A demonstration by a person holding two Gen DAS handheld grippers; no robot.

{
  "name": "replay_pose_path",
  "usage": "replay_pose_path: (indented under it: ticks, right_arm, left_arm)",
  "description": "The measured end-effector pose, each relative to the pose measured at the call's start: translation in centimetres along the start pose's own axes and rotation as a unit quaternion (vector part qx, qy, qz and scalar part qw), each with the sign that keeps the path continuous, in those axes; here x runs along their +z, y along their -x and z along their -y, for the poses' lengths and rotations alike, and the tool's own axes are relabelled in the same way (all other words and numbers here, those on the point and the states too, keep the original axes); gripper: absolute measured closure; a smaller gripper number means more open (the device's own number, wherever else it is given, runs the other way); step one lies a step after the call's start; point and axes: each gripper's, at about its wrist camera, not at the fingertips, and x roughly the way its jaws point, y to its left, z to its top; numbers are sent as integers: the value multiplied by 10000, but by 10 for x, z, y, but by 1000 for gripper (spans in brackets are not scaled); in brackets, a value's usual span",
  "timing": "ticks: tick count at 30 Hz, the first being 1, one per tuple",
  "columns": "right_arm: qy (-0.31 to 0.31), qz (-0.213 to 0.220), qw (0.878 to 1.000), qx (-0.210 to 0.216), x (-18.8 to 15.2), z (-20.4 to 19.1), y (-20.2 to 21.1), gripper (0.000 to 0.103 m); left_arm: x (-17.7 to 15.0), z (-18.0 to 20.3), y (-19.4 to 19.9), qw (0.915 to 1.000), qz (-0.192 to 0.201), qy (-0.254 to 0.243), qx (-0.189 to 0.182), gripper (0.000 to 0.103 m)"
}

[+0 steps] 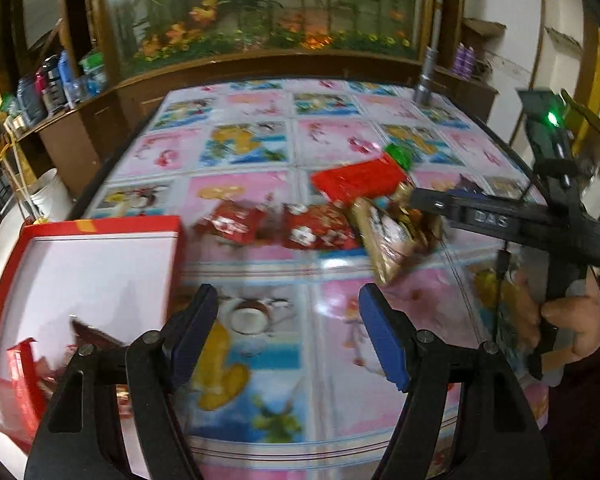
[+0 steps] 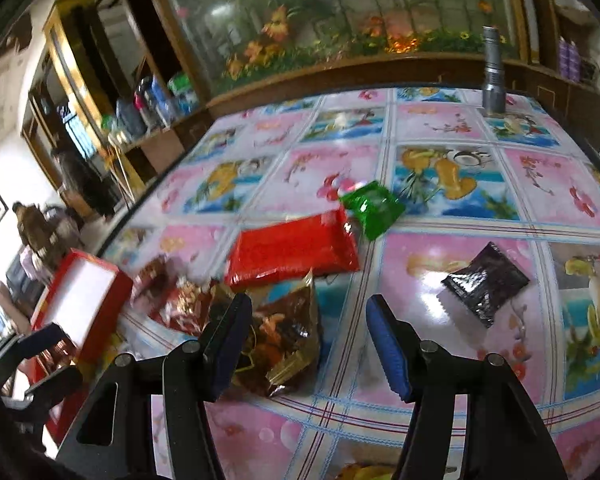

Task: Organize snacks
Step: 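Move both tools back toward the remaining snacks on the tablecloth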

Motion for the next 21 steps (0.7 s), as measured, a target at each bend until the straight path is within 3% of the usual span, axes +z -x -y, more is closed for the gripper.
replay_pose_path:
  ticks: [13, 15, 16, 21]
  right_arm:
    - [-5, -306, 9995, 37, -5, -6, -21, 41]
    - [-76, -361, 9991, 225, -5, -6, -21, 48]
    - [-149, -407, 9981, 441, -4, -5, -20, 65]
    - [-627, -558, 9930, 834, -4, 7, -21, 72]
  left_arm:
    - [-9, 24, -21, 9988, -390, -244, -147, 30]
    - [-9, 26, -23, 9987, -413, -266, -149, 30]
    - [-9, 27, -24, 9986, -424, -276, -161, 30]
    - [1, 19, -29, 9988, -396, -294, -4, 30]
